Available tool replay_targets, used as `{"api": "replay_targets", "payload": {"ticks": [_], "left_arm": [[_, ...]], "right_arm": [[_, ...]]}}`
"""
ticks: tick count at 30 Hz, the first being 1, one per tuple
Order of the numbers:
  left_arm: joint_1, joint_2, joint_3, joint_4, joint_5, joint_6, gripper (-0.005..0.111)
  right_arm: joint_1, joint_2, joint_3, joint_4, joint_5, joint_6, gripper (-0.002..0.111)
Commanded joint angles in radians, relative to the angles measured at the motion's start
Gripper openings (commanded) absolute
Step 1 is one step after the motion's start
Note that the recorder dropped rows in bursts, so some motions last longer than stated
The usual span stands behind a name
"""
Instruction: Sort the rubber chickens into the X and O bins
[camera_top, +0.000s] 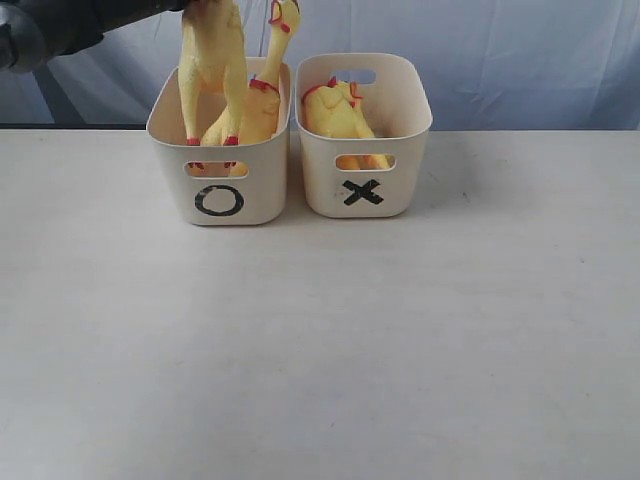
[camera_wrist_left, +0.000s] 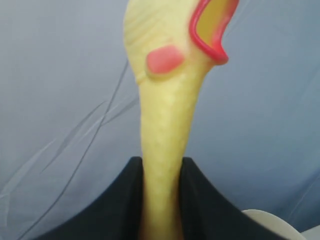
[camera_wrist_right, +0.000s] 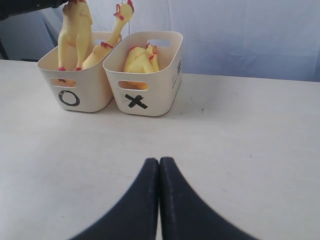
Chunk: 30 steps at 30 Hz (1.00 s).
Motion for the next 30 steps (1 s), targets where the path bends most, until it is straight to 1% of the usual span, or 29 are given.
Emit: {"api": "replay_targets", "payload": {"ticks": [1,5,9,11,16,19,24,27,30], "left_arm": [[-0.005,-0.009,-0.010,0.055,0.005,-0.106,0.000],[-0.005,-0.009,-0.010,0.200,0.014,-0.193,0.000],[-0.005,-0.009,-0.010,0.225,0.025,-0.204,0.000],[-0.005,-0.009,-0.009,0.263,0.035,-0.229,0.000],[-0.005,-0.009,-0.009,0.423,0.049,-0.363,0.000],[-0.005,-0.009,-0.009,0.489,0.049,-0.436,0.000],[-0.005,-0.009,-0.009,0.567,0.049,-0.561,0.000],[-0.005,-0.009,-0.009,0.590,0.060,-0.567,0.000],[-0.005,-0.009,-0.009,0.598,0.070,-0.567,0.007]], "right_arm": [[-0.004,-0.004,0.004,-0.002,-0.002,-0.002,0.000],[-0.004,-0.004,0.004,-0.002,-0.002,-0.002,0.000],[-0.004,-0.004,0.004,-0.002,-0.002,-0.002,0.000],[-0.004,-0.004,0.004,-0.002,-0.002,-0.002,0.000],[-0.004,-0.004,0.004,-0.002,-0.002,-0.002,0.000],[-0.004,-0.004,0.004,-0.002,-0.002,-0.002,0.000],[-0.004,-0.004,0.004,-0.002,-0.002,-0.002,0.000],[-0.004,-0.004,0.004,-0.002,-0.002,-0.002,0.000],[-0.004,-0.004,0.004,-0.002,-0.002,-0.002,0.000]]}}
